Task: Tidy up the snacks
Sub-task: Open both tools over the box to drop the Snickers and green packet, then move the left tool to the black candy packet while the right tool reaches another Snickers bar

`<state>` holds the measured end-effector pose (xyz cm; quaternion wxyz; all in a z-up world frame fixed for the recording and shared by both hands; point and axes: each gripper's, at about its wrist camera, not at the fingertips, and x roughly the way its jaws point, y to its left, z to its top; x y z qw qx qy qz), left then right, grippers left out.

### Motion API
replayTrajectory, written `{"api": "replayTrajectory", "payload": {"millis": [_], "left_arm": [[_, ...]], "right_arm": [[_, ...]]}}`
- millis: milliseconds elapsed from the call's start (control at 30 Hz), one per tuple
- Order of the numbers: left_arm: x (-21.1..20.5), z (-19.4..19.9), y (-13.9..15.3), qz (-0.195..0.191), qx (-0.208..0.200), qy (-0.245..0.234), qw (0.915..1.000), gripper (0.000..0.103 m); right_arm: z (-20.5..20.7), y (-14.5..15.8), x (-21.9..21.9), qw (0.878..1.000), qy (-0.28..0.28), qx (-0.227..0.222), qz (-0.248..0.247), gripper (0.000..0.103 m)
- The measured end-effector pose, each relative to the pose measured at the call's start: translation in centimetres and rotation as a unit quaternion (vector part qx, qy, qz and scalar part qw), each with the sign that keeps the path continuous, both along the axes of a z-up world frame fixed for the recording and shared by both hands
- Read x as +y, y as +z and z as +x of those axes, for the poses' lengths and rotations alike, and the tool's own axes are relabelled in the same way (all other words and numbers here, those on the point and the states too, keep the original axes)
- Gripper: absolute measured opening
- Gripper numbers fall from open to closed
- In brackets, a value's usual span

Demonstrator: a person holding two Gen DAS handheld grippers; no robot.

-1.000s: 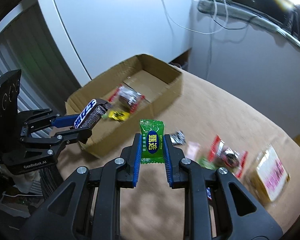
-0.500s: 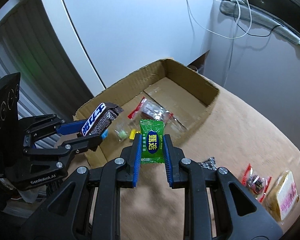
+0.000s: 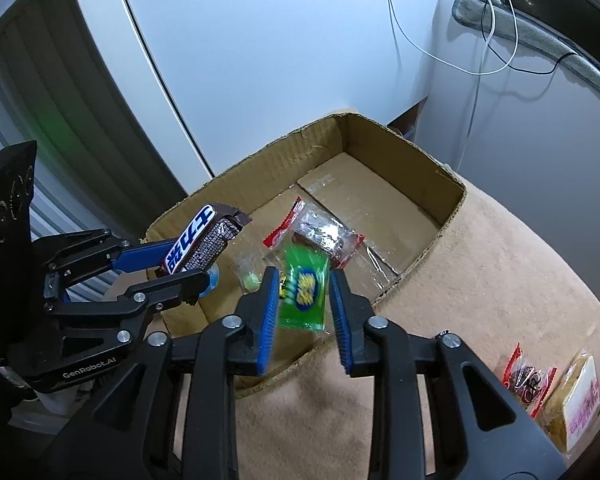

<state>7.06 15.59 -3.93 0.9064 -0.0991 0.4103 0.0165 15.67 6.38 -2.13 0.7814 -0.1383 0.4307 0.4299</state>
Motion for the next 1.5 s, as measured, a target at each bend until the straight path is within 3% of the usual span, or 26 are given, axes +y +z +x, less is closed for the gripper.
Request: {"api": "replayTrajectory", "payload": {"millis": [33,100,167,233,633,1000,1300,1500], "left_arm": [[0.0,0.0,-0.1,0.0,0.002,0.001,1.0,0.032],[0.0,0.1,-0.2,0.002,0.004,0.002,1.0,0.039],[0.0,0.0,-0.1,0.003,0.002,0.004,1.0,0.05],[0.1,-0.1,0.0,0.005,-0.001,0.006,1.0,0.05],[-1.0,0.0,0.5,0.007,-0.004,-0.006,0.9999,0.05],[-4.8,0.0,1.7,0.01,-0.018,-0.043,0.9989,0.05],[-9.2,0.2,1.8,-0.003,-0.027,-0.089,0.9957,0.05],[-12.8,0.7,1.0,0.0,-0.022,-0.124,0.9921,0.05]], "right_arm": [[0.0,0.1,0.0,1.0,-0.001,-0.002,0.001,0.052],[-0.2,0.3,-0.1,1.0,-0.003,-0.011,0.002,0.067],[-0.2,0.5,-0.3,1.0,-0.009,-0.018,0.004,0.075],[-0.1,0.6,-0.5,1.0,-0.017,-0.019,0.007,0.081],[0.4,1.3,-3.4,0.999,-0.041,-0.015,0.016,0.082],[0.7,2.1,-11.5,0.996,-0.083,-0.014,0.019,0.082],[0.7,0.3,-18.3,0.992,-0.125,-0.006,0.017,0.082],[0.5,-2.0,-20.6,0.992,-0.124,0.007,0.0,0.082]]}}
